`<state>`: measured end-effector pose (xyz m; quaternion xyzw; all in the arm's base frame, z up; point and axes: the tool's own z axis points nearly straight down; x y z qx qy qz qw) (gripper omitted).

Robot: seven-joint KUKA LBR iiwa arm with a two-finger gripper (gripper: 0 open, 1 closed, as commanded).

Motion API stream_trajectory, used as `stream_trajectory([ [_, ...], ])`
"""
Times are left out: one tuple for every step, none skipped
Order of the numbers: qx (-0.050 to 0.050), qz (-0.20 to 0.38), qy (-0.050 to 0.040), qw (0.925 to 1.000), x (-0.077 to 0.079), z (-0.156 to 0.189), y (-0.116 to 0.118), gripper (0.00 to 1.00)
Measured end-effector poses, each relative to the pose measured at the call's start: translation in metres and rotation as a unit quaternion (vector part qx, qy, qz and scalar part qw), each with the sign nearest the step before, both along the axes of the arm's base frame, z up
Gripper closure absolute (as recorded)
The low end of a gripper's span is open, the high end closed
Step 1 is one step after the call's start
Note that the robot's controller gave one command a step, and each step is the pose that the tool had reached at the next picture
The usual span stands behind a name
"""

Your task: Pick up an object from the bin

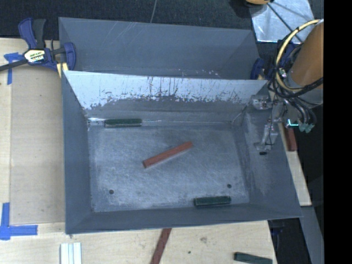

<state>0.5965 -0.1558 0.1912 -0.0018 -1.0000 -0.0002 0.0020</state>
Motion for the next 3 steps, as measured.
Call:
stream_trajectory([
  [-0.001,0.001,-0.0031,1.0,0.001,0.004,0.001,0.0],
  [-0.001,0.036,-0.006,0.9993,0.015,-0.074,0.033,0.0],
  [0.0,0.037,-0.0029,0.9993,0.017,-0.069,0.069,0.0],
])
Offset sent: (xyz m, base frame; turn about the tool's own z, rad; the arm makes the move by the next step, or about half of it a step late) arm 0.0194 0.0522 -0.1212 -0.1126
